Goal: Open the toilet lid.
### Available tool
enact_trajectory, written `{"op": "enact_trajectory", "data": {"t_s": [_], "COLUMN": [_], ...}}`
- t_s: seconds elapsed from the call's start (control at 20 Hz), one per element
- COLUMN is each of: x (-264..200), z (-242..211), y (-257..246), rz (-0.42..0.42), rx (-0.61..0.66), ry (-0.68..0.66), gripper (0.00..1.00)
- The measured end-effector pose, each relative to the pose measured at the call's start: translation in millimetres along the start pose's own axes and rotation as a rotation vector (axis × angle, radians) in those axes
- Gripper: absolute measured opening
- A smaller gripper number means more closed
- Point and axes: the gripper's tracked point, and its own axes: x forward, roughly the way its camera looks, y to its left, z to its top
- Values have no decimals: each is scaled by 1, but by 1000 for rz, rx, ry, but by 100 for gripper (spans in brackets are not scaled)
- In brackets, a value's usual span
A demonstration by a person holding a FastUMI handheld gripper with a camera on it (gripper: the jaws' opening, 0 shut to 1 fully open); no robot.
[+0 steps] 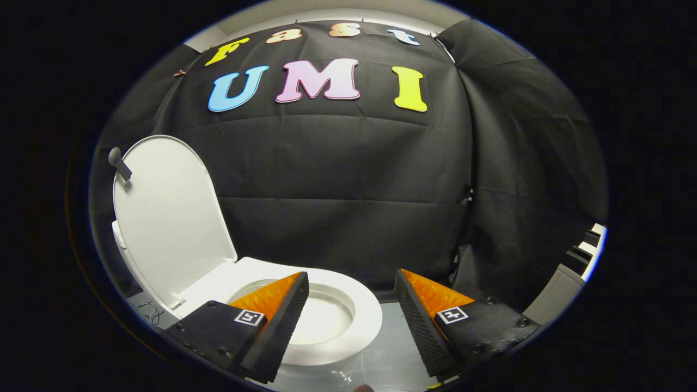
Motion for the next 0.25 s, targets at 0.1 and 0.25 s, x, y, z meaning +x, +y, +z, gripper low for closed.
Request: {"op": "enact_trajectory", "data": {"t_s": [0.1,0.25], "x": [-1,-1], "z": [-1,0], "y": [-1,-1], "rz": [-1,-3], "rx": [-1,7], "ry": [4,3], "gripper": [99,99]}}
